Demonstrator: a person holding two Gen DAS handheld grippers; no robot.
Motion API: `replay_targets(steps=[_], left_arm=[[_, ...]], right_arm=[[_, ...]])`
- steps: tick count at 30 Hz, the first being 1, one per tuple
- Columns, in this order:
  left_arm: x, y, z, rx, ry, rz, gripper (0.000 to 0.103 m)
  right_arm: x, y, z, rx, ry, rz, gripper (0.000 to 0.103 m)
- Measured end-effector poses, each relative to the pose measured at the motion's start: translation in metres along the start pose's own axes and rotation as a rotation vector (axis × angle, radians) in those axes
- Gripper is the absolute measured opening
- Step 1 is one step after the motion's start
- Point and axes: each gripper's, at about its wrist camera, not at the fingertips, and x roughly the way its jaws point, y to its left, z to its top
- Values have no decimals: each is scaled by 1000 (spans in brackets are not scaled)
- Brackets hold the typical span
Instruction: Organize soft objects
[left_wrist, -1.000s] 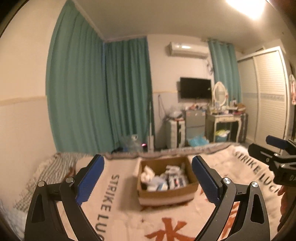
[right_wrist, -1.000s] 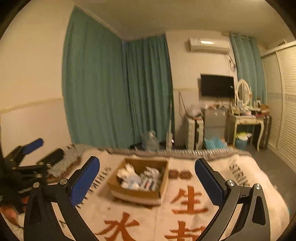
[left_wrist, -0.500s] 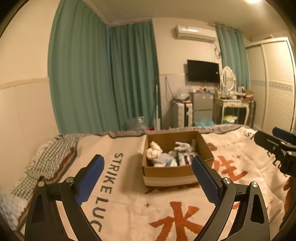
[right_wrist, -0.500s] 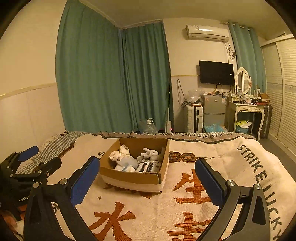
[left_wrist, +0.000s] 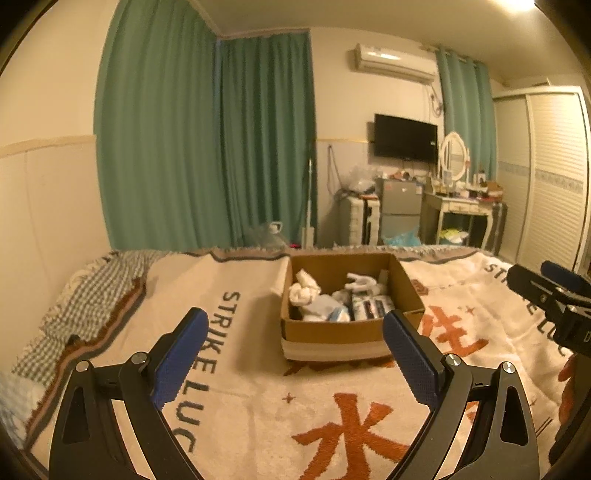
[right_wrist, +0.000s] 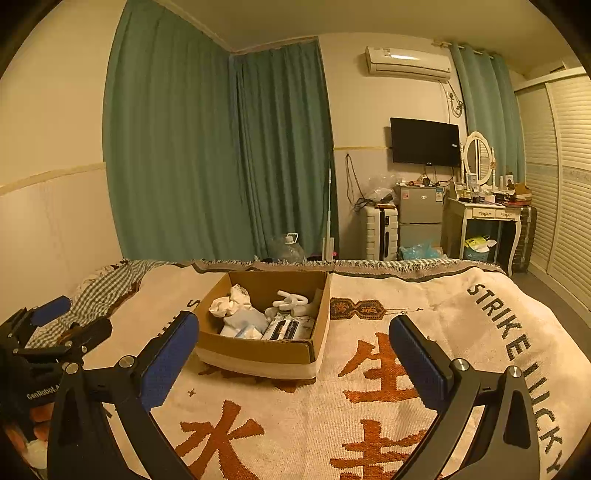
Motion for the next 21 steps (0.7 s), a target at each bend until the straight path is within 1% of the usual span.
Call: replay_targets(steps=[6, 18, 21], left_arm=[[-4, -4, 0, 22, -8, 2, 97], [-10, -2, 3, -3, -16, -24, 97], [-10, -3, 2, 1, -13, -20, 97]], right_arm=[[2, 2, -1, -4, 5, 4, 103], [4, 5, -7, -22, 11, 0, 103], [5, 6, -8, -25, 14, 0, 103]])
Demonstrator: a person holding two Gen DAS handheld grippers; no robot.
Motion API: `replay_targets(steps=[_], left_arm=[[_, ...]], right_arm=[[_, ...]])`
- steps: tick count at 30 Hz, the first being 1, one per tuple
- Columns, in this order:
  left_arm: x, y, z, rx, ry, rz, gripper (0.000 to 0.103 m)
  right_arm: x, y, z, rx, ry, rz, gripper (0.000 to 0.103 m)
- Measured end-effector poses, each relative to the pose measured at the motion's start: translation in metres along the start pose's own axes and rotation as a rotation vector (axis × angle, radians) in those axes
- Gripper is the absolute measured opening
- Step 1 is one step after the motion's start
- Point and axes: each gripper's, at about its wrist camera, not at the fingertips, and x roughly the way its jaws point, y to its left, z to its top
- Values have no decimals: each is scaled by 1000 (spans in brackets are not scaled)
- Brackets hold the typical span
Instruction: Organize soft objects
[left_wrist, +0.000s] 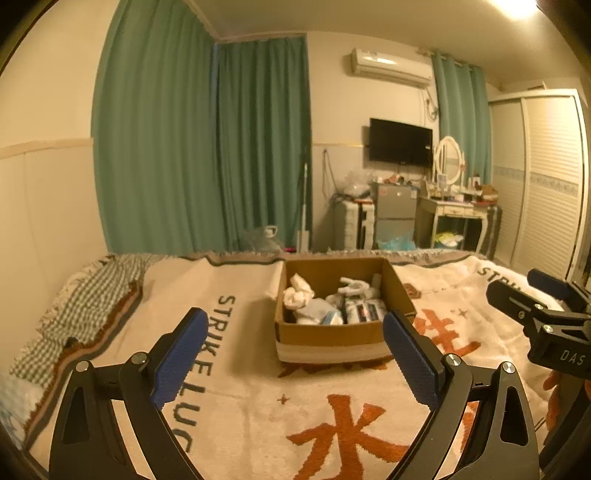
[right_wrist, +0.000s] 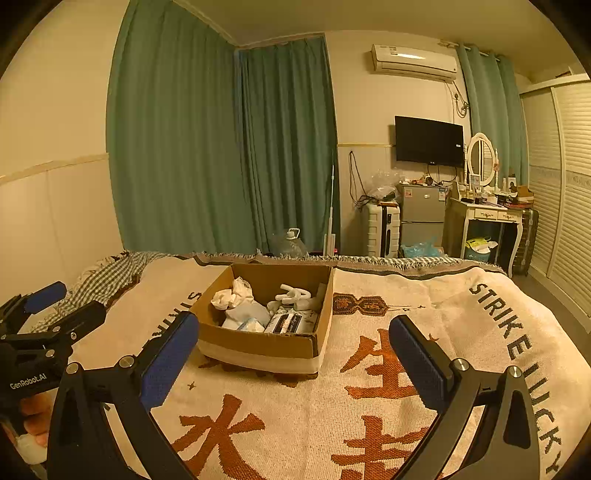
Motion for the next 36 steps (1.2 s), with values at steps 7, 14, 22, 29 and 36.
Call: replay_targets(steps=[7, 14, 22, 29, 36], left_arm=[[1, 1, -1, -3, 8, -6, 97], [1, 3, -2, -12, 8, -9, 97], [0, 4, -3, -23, 13, -13, 97], [0, 3, -3, -22, 18, -9, 97], [0, 5, -3, -28, 16, -5, 97]], right_arm=[[1, 1, -1, -6, 0, -2, 103], [1, 1, -2, -2, 4, -3, 103], [2, 1, -2, 3, 7, -6, 103], [4, 1, -3, 9, 15, -7, 103], [5, 1, -4, 9, 18, -4, 103]])
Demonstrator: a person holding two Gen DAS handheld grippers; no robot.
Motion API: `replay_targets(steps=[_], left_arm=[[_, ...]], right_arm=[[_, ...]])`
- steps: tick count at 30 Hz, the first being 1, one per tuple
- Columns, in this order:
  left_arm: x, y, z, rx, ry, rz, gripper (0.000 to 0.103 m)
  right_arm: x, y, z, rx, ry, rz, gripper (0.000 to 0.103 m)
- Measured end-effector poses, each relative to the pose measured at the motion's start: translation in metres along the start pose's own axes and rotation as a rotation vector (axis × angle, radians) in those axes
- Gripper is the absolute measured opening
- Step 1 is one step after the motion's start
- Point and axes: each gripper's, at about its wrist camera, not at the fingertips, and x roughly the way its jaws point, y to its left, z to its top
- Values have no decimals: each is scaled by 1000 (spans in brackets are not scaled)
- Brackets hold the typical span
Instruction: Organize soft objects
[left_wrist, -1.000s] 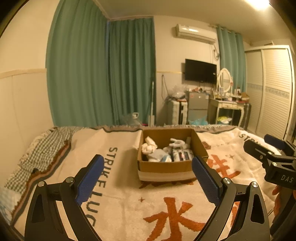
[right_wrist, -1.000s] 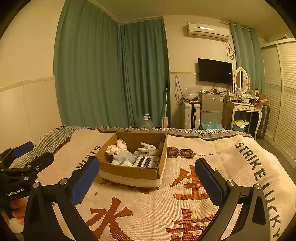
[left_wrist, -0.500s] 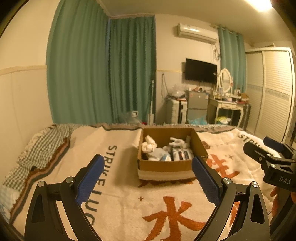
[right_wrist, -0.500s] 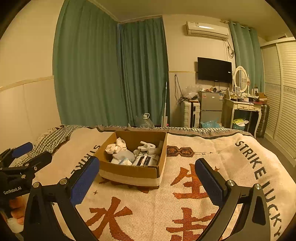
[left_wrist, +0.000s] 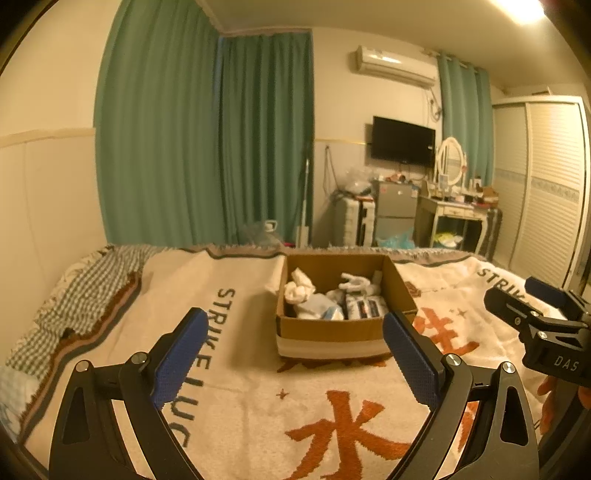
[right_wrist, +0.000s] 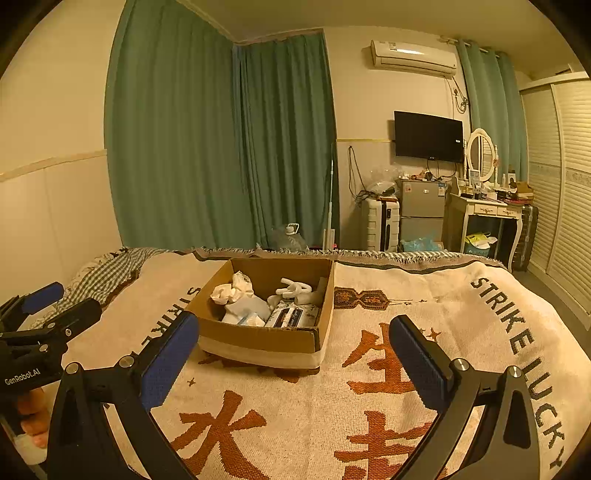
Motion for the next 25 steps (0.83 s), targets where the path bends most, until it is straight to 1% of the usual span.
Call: replay_targets(steps=[17, 25], left_arm=[[0, 2, 0, 0, 7, 1, 97], [0, 2, 2, 5, -2, -1, 97]], right_arm=[[2, 1, -1, 2, 6, -1, 103], [4, 2, -2, 6, 8, -2, 103]])
